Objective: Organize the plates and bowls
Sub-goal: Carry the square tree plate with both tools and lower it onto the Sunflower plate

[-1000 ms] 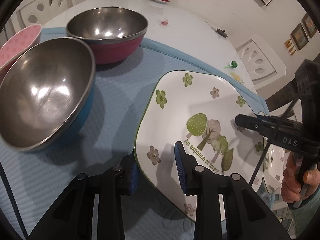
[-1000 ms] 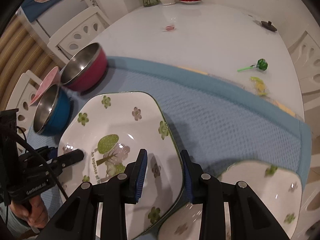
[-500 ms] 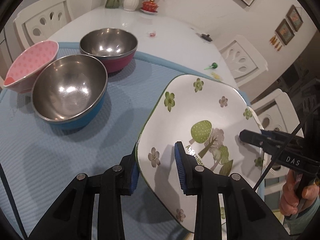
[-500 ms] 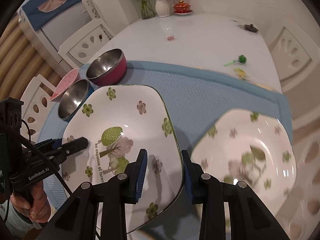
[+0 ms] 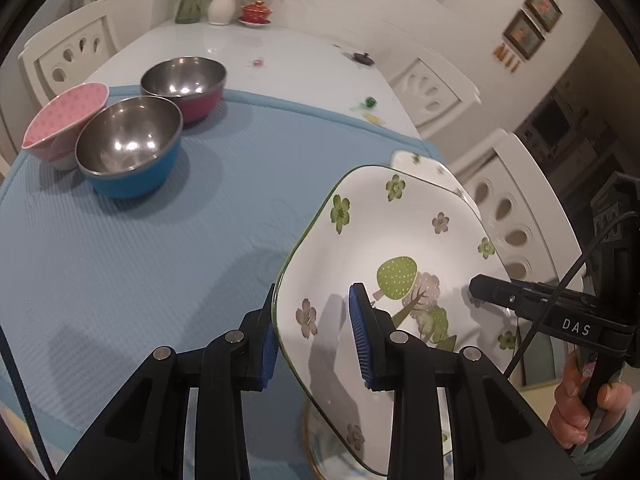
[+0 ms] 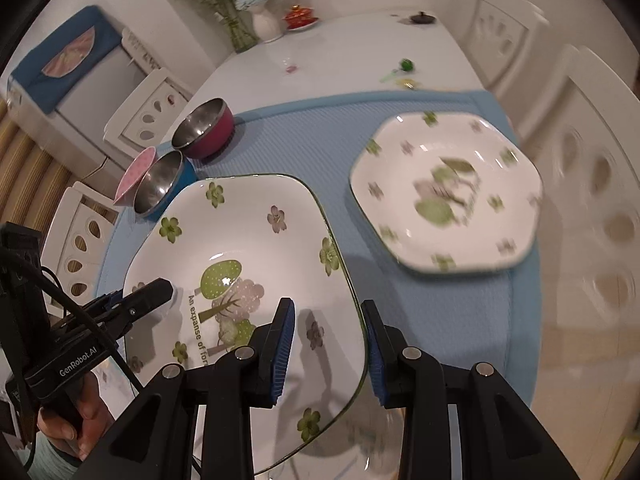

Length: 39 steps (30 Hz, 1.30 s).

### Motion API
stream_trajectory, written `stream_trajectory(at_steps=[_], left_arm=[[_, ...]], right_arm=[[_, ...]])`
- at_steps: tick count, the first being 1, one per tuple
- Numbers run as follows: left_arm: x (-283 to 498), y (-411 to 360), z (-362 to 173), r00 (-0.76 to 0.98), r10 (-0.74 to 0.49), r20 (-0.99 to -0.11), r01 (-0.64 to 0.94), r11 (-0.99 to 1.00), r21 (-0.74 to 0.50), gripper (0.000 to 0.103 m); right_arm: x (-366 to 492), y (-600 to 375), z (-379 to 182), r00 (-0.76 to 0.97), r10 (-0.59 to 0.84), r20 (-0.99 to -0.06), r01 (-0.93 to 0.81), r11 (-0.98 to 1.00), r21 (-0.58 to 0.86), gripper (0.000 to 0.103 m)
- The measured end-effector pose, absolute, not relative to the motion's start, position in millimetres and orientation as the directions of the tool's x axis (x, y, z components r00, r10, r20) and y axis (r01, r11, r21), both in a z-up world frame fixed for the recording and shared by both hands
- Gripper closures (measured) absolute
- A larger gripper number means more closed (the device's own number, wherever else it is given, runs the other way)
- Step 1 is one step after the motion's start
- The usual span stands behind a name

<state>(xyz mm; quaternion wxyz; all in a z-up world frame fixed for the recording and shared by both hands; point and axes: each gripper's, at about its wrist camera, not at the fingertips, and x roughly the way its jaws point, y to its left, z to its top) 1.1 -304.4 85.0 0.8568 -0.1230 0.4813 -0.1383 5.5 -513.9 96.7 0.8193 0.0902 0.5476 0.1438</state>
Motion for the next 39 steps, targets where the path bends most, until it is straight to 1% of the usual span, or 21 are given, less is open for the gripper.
stream_trajectory(at_steps=[8, 14, 17, 22, 30, 39], left_arm=[[-27.9, -329.9, 73.6, 0.431, -0.383, -0.817, 0.184, 0.924, -0.336, 0.075], [-40.8, -342.6, 57.9, 0.383, -0.371, -0.846, 0.217, 0.926, -0.308, 0.075], [-42.2, -342.7, 49.1, 0.364, -0.362, -0.858, 0.206, 0.930, -0.305, 0.074], [-46.6, -342.8, 38.9, 0.336, -0.353, -0.873, 0.202, 0.932, -0.300, 0.074], [-57.6, -351.1, 26.0, 0.278, -0.363, -0.889, 0.224, 0.925, -0.308, 0.074], [-60.0, -347.7, 23.0, 0.267, -0.372, -0.889, 0.222, 0.922, -0.319, 0.074]], right_arm=[[-45.9, -538.4, 73.7, 0.306, 0.320, -0.897, -0.044, 0.945, 0.323, 0.070], [-69.7, -544.6, 46.2, 0.237, 0.315, -0.919, 0.005, 0.946, 0.325, 0.070], [-74.1, -547.6, 42.8, 0.234, 0.335, -0.913, 0.021, 0.937, 0.349, 0.070], [-74.3, -542.3, 46.1, 0.237, 0.299, -0.925, 0.005, 0.951, 0.308, 0.070], [-73.1, -541.9, 51.2, 0.237, 0.199, -0.951, 0.000, 0.979, 0.205, 0.070], [-70.9, -545.5, 33.3, 0.206, 0.199, -0.958, 0.040, 0.977, 0.212, 0.070]])
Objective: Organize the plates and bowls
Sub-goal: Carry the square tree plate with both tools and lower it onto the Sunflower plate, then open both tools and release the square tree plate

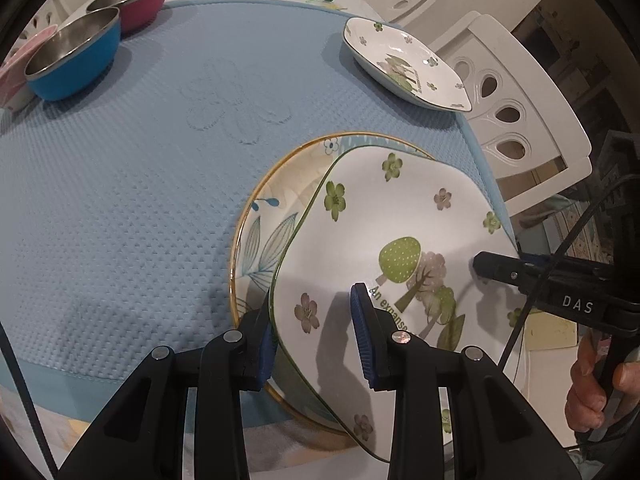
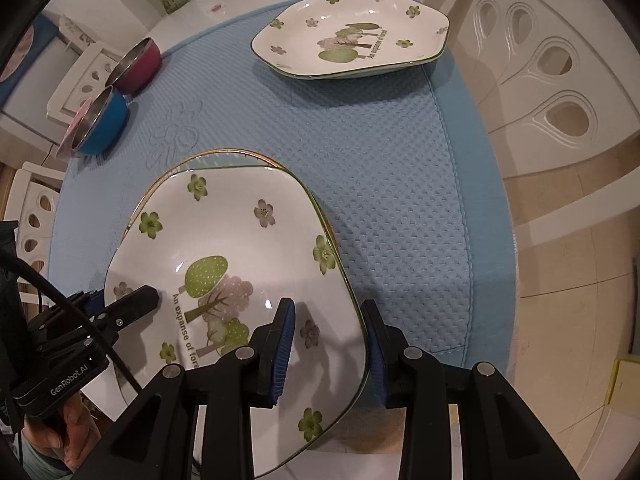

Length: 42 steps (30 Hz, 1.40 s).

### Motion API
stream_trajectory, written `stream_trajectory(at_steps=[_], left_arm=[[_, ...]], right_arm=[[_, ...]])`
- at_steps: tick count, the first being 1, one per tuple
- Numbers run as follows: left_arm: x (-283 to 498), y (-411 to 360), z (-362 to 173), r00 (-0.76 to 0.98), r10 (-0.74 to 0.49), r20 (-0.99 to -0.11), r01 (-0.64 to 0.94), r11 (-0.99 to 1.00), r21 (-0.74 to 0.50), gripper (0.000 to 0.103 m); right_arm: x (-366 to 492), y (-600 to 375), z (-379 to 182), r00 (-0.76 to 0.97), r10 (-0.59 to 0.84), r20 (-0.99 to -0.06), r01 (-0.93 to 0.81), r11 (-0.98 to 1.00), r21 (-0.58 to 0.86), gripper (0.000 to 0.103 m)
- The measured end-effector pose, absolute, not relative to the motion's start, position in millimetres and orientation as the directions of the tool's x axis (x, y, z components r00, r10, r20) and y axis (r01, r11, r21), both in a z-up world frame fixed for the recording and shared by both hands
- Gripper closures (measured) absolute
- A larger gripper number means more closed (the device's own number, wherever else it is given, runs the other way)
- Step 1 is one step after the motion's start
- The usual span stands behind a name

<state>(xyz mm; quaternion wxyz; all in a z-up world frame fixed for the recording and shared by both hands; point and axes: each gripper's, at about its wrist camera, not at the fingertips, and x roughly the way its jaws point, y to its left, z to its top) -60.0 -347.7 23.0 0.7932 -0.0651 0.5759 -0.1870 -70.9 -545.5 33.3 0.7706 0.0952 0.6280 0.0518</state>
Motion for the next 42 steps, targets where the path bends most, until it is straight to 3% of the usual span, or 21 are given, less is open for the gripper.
stream_trajectory(at_steps=[15, 42], left_arm=[[-60.8, -320.6, 55.5, 0.365, -0.363, -0.857, 0.172, 0.931, -0.322, 0.071], [-60.2, -319.5, 40.0, 0.328, -0.343, -0.880, 0.150, 0.939, -0.310, 0.071]], right_arm=[[-64.8, -549.8, 45.6, 0.261, 0.217, -0.941, 0.052, 0.970, 0.238, 0.070], [-77.0, -540.1, 41.0, 0.234, 0.200, -0.951, 0.099, 0.968, 0.228, 0.069]])
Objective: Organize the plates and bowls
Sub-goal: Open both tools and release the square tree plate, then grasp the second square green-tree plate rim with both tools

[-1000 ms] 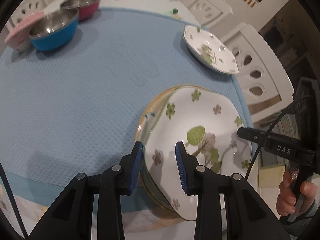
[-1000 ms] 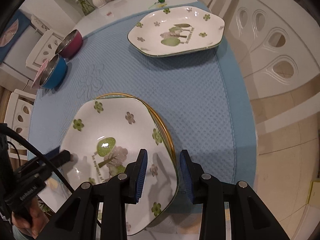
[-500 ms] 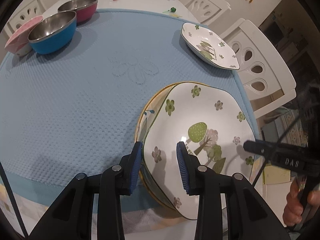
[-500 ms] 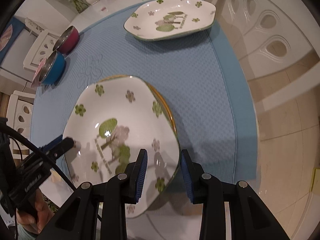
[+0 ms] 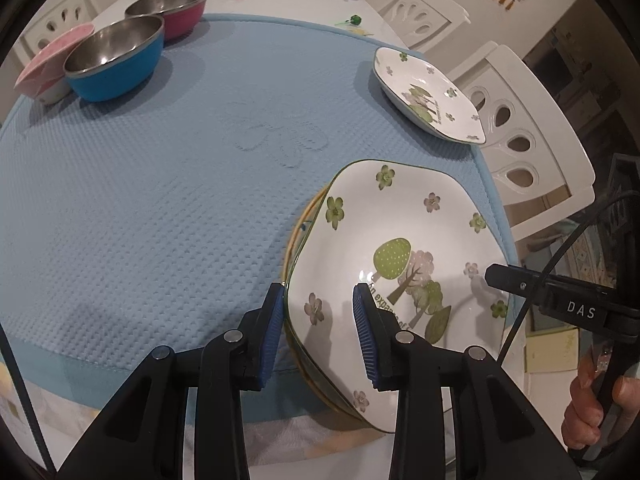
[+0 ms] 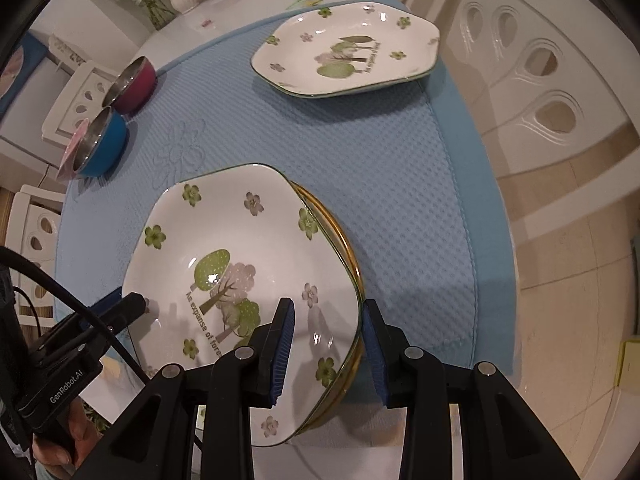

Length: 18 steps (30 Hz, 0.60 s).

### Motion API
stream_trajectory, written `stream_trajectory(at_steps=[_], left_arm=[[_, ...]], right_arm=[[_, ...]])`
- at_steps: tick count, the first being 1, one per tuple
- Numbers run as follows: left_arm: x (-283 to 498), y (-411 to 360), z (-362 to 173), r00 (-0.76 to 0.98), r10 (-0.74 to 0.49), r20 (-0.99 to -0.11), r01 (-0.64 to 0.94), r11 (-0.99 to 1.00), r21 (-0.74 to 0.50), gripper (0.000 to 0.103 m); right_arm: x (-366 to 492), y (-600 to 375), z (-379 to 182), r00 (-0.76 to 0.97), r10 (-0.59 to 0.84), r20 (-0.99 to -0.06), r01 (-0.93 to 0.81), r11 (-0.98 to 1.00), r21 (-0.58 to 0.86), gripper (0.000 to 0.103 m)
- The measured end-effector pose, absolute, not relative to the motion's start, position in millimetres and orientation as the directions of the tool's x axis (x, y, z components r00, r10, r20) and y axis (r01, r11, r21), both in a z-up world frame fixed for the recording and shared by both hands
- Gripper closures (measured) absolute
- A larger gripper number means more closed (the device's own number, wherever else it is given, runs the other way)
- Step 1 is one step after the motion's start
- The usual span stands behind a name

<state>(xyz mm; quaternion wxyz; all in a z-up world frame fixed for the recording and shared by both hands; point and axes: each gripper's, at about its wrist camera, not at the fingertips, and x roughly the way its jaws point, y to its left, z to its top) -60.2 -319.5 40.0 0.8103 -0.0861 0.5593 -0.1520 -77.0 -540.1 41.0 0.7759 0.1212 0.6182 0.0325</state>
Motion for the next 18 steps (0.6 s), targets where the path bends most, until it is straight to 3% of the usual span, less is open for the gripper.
stream_trajectory(at_steps=[7, 18], left_arm=[[-49.4, -304.7, 60.2, 0.390, -0.329, -0.860, 0.121, 0.944, -0.306, 0.071], [23.3, -341.5, 106.9, 0.474, -0.387, -0.791, 0.240, 0.921, -0.307, 0.071]], right_arm=[[-70.7, -557.8, 55.7, 0.299, 0.228, -0.927, 0.110, 0.956, 0.271, 0.069], [-16.2, -589.9, 90.9, 0.447, 0.177, -0.877, 0.124, 0.959, 0.257, 0.069]])
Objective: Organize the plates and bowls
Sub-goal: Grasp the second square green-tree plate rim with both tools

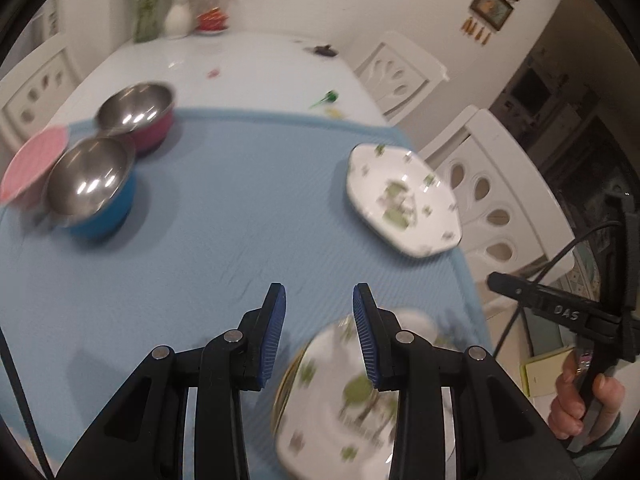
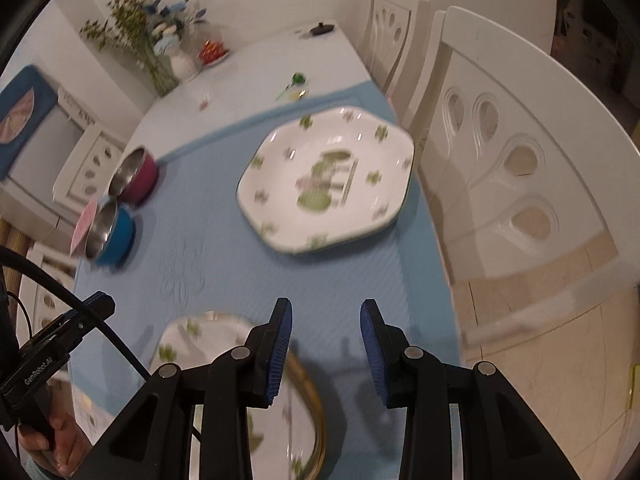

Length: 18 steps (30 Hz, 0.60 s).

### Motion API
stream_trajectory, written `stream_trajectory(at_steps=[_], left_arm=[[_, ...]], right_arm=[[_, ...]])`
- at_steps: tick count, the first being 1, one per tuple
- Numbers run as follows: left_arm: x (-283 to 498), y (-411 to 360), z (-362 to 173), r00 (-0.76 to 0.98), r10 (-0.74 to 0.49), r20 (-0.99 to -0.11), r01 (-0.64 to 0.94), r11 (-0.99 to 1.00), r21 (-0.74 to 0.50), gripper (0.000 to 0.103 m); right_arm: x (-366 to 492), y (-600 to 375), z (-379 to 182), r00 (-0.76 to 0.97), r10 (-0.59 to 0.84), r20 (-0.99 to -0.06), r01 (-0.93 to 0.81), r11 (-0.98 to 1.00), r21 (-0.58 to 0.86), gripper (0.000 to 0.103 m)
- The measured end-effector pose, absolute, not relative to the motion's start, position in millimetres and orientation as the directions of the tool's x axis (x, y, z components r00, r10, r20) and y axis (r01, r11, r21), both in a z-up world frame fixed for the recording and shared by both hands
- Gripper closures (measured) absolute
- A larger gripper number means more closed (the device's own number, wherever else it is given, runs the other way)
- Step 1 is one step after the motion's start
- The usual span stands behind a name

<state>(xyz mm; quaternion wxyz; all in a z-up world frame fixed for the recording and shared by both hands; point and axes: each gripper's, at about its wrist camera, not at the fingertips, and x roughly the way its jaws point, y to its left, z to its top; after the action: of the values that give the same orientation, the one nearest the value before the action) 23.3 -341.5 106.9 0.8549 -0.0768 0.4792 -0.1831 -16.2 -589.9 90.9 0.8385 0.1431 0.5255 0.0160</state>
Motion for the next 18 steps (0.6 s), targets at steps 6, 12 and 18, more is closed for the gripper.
stream_trajectory(at_steps=[6, 12, 18], left_arm=[[87.1, -374.8, 96.9, 0.417, -0.442, -0.794, 0.287, 0.893, -0.346, 0.064], [137.4, -407.2, 59.4, 0.316, -0.462, -0.829, 0.289, 0.879, -0.380, 0.064], [165.3, -424.6, 35.7, 0.262, -0.468, -0.844, 0.283, 0.873, -0.397, 0.064]], right_arm=[[32.2, -629.8, 70.6, 0.441, 0.236, -0.866, 0.211, 0.910, 0.356, 0.069], [73.0, -664.9, 47.2, 0.443, 0.242, -0.863, 0.301, 0.867, 0.397, 0.069], [98.8, -675.4, 33.7, 0.449, 0.213, -0.868, 0.306, 0.876, 0.373, 0.069]])
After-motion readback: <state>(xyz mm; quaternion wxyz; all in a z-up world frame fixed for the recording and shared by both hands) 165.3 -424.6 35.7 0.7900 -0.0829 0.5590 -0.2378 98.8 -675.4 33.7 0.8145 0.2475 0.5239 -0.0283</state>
